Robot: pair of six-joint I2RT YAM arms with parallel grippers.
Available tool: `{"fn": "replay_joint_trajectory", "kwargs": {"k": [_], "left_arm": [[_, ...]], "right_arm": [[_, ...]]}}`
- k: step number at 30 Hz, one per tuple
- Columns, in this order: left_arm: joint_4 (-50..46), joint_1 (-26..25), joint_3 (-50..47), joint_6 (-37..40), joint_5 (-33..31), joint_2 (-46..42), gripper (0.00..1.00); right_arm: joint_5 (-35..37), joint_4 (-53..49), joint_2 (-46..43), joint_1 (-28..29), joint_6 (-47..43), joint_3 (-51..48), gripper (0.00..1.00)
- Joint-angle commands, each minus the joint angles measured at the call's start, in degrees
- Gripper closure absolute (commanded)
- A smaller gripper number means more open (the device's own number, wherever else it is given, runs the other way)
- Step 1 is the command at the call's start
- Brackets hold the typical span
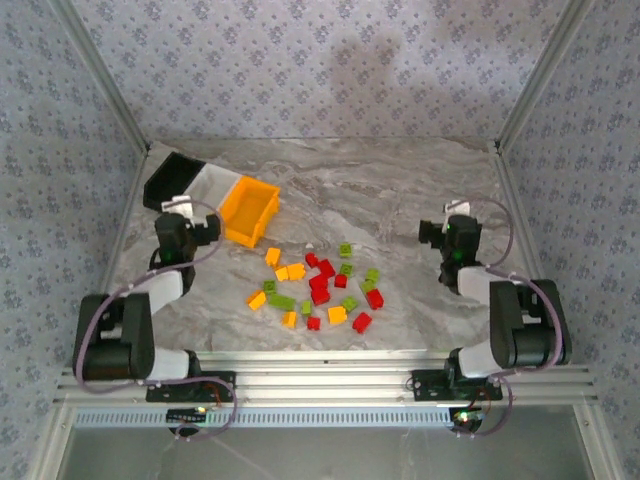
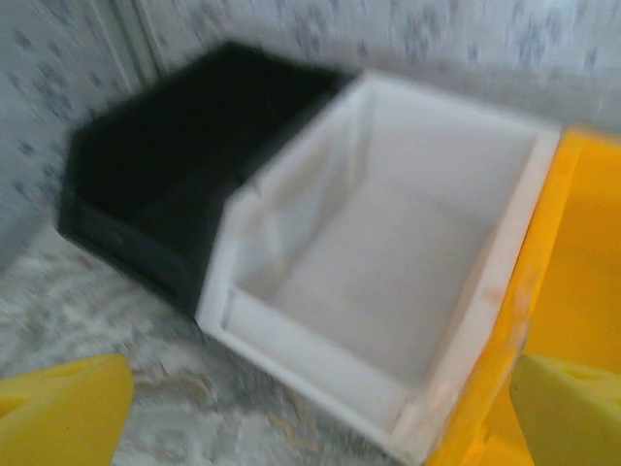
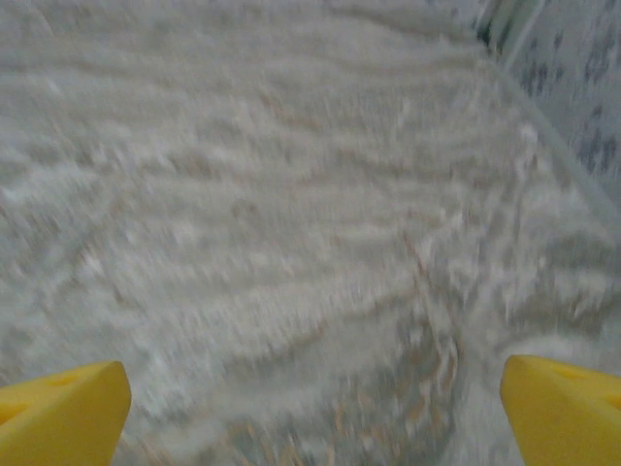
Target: Sort the legos into containers by color
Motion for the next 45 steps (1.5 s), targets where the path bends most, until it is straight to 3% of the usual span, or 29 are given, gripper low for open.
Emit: {"fn": "replay_joint_trajectory", "kwargs": {"k": [1,4,6,7,9,10,12,15,17,18,20,22,24,25,26,28,29,35,38,45], "left_arm": [[-3.5,-0.2,0.4,-4.6,-3.5,-6.9,0.0],[-4.7,-0.1,1.5,-11.7,-6.1,-10.8,0.0],[-8.1,0.1,2.9,-22.8,-10.5,-11.9,0.0],[-11.5,0.4,4.0,-28.8,-12.1,-12.6,0.0],[-25.3,1.3,7.1,-42.9,-14.1,-13.9,0.0],[-31.3,1.5,8.6,-49.5,-16.0,-14.5,0.0],[-26.6,2.4,7.1,-49.1,-11.0,-15.4,0.0],[-22.9,2.7,5.5,-48.4,-3.8,-16.3,0.0],[-25.8,2.7,6.9,-48.6,-1.5,-16.2,0.0],[-26.4,2.7,7.2,-48.6,-0.4,-16.3,0.0],[-26.2,2.6,6.8,-48.2,1.4,-16.9,0.0],[-24.7,1.9,5.6,-46.5,1.3,-18.5,0.0],[-24.3,1.0,4.8,-44.9,0.0,-20.5,0.0],[-24.3,0.7,4.5,-44.0,-0.3,-21.5,0.0],[-24.7,0.6,4.5,-43.4,-0.3,-22.3,0.0],[-26.6,0.6,5.2,-42.8,0.2,-23.5,0.0],[-28.0,0.5,5.8,-42.6,0.6,-23.9,0.0],[-37.3,0.3,10.4,-43.5,4.5,-24.7,0.0],[-37.2,-0.2,10.6,-43.4,6.4,-25.2,0.01],[-37.8,-1.0,9.9,-43.6,8.6,-25.3,0.0]], "right_arm": [[3.8,-11.8,-4.7,2.3,2.4,5.4,0.0],[13.4,-15.3,-6.6,7.8,3.9,8.4,0.0],[18.8,-15.5,-6.6,11.2,7.6,10.1,0.0],[18.0,-16.4,-6.5,11.7,12.7,11.1,0.0],[6.1,-17.9,-6.1,9.2,24.9,11.9,0.0],[-4.7,-15.8,-5.2,6.5,28.5,12.0,0.0],[-19.2,-13.4,-1.0,3.3,37.1,13.3,0.0],[-28.1,-14.0,6.0,4.3,37.1,18.5,0.0],[-22.6,-20.8,7.6,8.8,30.0,23.0,0.0],[-16.5,-24.9,7.6,11.4,26.9,25.2,0.0],[2.0,-28.8,7.2,17.7,25.1,27.2,0.0],[15.1,-25.6,6.8,21.6,24.5,26.0,0.0],[29.4,-30.3,7.0,23.7,34.7,26.2,0.0],[33.4,-40.5,7.4,23.6,51.5,27.4,0.0],[28.2,-40.3,7.7,21.9,54.9,26.9,0.0],[15.0,-25.4,9.4,19.2,46.8,23.9,0.17],[13.9,-25.6,10.9,20.2,47.7,25.1,0.16],[0.6,-48.9,29.0,28.8,44.2,54.1,0.18],[-4.0,-43.6,33.8,33.2,45.7,57.4,0.16],[-5.6,-42.5,43.7,39.9,51.5,69.8,0.17]]}}
